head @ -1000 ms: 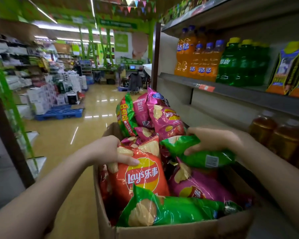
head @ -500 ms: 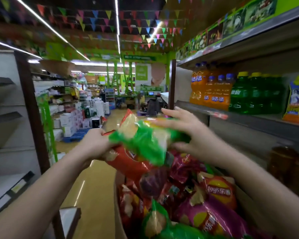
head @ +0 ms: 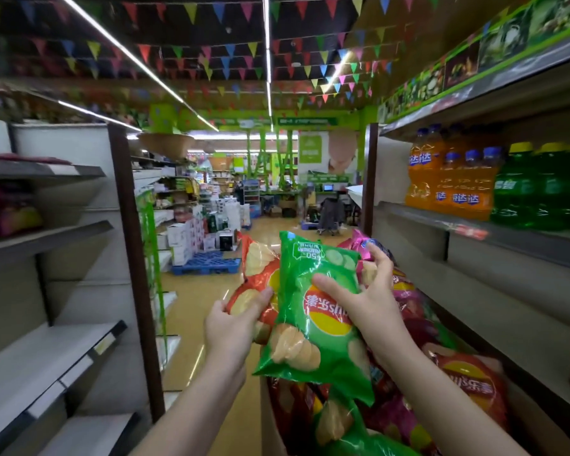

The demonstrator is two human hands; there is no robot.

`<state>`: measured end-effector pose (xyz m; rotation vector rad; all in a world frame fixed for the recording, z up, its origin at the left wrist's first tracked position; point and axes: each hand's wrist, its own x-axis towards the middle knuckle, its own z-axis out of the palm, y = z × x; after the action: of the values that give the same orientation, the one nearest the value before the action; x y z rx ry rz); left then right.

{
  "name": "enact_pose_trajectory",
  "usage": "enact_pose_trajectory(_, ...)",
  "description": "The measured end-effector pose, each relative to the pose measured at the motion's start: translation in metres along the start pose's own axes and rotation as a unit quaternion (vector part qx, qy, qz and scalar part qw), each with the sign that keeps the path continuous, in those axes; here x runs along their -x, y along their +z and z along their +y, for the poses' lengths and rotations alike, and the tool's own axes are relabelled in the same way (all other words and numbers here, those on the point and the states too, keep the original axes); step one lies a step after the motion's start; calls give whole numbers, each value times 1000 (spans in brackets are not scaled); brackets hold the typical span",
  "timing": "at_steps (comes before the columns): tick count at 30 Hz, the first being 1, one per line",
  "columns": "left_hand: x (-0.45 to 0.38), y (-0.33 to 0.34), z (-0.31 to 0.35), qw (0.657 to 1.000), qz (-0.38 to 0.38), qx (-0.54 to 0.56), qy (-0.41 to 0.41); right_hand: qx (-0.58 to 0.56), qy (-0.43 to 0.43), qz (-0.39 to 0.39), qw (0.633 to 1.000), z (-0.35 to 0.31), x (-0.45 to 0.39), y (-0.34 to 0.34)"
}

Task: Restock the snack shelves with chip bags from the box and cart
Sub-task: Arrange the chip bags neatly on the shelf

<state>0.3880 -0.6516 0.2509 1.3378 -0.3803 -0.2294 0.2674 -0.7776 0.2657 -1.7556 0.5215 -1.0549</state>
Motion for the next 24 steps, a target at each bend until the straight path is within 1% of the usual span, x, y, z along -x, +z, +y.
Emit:
enact_pose_trajectory(1,1,1,1,1000,5,1,4,-4,50,4,999,1,0,2)
enact_pose_trajectory(2,1,1,0,1000,15,0,15,-20,93,-19,995,1,1,5)
enact_pose_trajectory(4,2,-2,3,999,32,-9,34,-81,160,-90,980,-3,4,7)
enact_pose_trajectory(6,1,-8,5,998,51,10,43,-132,185,-125,966,-1,5,5)
enact_pose_trajectory(8,-4,-19,4,994,89,47,33,-195,199,-116,953,1,1,1)
enact_pose_trajectory(11,-12,-42,10,978,156,141,13,-303,232,-122,916,0,-7,0)
enact_pose_trajectory(13,-11,-55,19,961,193,198,19,-347,238,-148,895,-8,-7,11)
enact_pose_trajectory(15,-5,-63,26,946,205,252,23,-372,229,-172,883,-17,-5,30)
enact_pose_trajectory(17,9,-69,32,935,229,271,25,-386,221,-191,875,-30,4,57)
enact_pose_trajectory(20,28,-94,32,931,256,258,19,-398,206,-225,865,-46,20,90)
enact_pose_trajectory(22,39,-126,36,940,276,198,36,-395,194,-263,859,-55,29,104)
enact_pose_trajectory(24,50,-166,49,948,285,129,56,-397,177,-325,840,-67,42,118)
